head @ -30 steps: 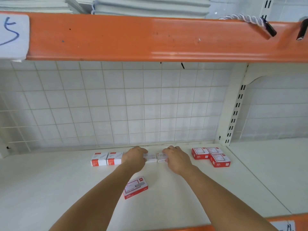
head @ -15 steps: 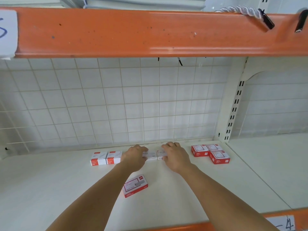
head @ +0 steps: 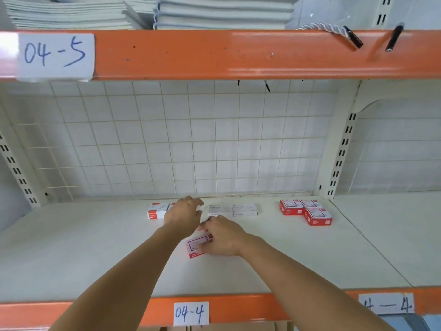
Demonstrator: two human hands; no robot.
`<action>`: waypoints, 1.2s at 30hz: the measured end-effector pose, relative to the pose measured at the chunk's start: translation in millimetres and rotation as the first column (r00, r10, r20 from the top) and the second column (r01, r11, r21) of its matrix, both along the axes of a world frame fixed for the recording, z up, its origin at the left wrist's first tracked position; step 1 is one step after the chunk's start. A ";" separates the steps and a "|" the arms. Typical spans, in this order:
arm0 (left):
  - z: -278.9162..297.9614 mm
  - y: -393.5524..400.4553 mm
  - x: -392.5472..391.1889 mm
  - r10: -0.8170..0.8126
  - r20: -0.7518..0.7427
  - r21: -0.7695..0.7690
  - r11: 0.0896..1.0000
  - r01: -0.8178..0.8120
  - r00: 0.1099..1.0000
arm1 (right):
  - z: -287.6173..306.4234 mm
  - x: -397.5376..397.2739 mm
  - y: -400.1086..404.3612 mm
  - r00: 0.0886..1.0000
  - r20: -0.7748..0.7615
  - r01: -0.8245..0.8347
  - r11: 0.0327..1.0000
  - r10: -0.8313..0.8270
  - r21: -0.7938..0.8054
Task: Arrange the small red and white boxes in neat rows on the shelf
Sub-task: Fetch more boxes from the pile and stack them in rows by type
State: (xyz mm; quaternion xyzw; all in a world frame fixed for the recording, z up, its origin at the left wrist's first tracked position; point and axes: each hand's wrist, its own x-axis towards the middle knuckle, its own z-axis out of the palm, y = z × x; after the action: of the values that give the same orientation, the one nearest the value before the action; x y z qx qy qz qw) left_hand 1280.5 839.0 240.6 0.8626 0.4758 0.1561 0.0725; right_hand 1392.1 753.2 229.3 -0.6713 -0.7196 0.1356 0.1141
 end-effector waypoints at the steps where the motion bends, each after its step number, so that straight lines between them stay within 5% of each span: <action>1: -0.8 -2.9 -6.1 0.009 -0.011 0.003 1.000 -0.009 1.000 | 0.6 -3.2 -2.3 1.000 -0.014 -0.015 1.000 0.015 0.015; 6: -7.0 -17.8 -39.6 0.098 -0.060 0.012 0.995 -0.097 0.993 | 0.3 -7.4 -13.3 0.993 0.061 -0.101 0.995 0.101 0.010; 14: -4.6 -16.8 -94.8 0.171 -0.089 0.036 0.985 -0.168 0.981 | 0.4 -31.3 -8.2 0.995 0.097 0.001 0.993 -0.012 0.116; 36: -1.6 93.0 -284.5 0.102 -0.092 0.016 0.995 -0.101 0.991 | 8.7 -210.8 100.7 0.966 0.107 0.210 0.955 -0.236 0.210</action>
State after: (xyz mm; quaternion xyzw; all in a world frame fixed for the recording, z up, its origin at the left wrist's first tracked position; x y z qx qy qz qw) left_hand 996.0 931.9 239.1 0.8441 0.5209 0.1219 0.0374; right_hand 1181.3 853.9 238.0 -0.7412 -0.6550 0.0057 0.1469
